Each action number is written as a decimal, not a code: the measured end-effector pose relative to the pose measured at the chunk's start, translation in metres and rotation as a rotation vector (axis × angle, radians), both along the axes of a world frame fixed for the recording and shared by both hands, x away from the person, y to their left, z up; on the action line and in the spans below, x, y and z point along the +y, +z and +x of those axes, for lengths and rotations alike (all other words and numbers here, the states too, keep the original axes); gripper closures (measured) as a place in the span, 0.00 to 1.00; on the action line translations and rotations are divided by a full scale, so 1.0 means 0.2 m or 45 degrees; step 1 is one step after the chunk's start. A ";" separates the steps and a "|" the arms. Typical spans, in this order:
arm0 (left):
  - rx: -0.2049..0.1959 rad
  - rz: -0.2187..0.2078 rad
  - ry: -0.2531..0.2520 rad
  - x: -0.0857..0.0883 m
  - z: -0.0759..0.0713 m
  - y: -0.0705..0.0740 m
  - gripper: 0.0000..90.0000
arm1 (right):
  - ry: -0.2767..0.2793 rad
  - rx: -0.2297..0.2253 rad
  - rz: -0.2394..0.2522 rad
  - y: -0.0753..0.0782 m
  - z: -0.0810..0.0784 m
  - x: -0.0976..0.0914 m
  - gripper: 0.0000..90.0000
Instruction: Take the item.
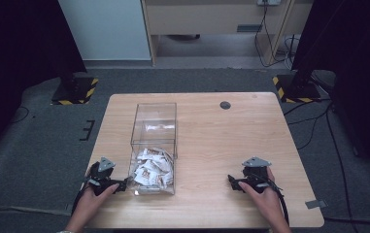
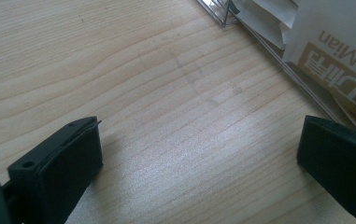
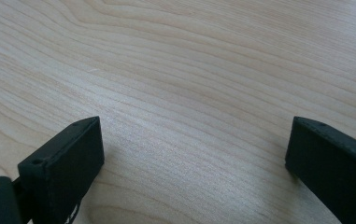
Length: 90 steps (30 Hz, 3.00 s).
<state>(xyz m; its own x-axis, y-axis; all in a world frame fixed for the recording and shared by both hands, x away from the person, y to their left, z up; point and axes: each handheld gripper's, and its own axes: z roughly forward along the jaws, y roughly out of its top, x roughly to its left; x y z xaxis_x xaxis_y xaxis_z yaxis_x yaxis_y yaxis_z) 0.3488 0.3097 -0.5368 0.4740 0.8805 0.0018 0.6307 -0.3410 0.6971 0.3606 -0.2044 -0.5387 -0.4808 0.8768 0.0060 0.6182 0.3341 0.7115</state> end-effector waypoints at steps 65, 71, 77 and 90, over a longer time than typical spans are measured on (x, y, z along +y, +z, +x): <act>0.000 0.000 -0.002 0.00 0.00 0.00 0.00 | 0.211 -0.079 0.044 0.38 0.03 0.28 0.34; 0.000 0.000 -0.002 0.00 0.00 0.00 0.00 | 0.258 -0.103 0.034 0.45 0.04 0.36 0.37; 0.000 0.000 -0.002 0.00 0.00 0.00 0.00 | 0.281 -0.116 0.021 0.50 0.06 0.41 0.40; 0.000 0.000 -0.002 0.00 0.00 0.00 0.00 | 0.318 -0.127 0.027 0.59 0.09 0.50 0.43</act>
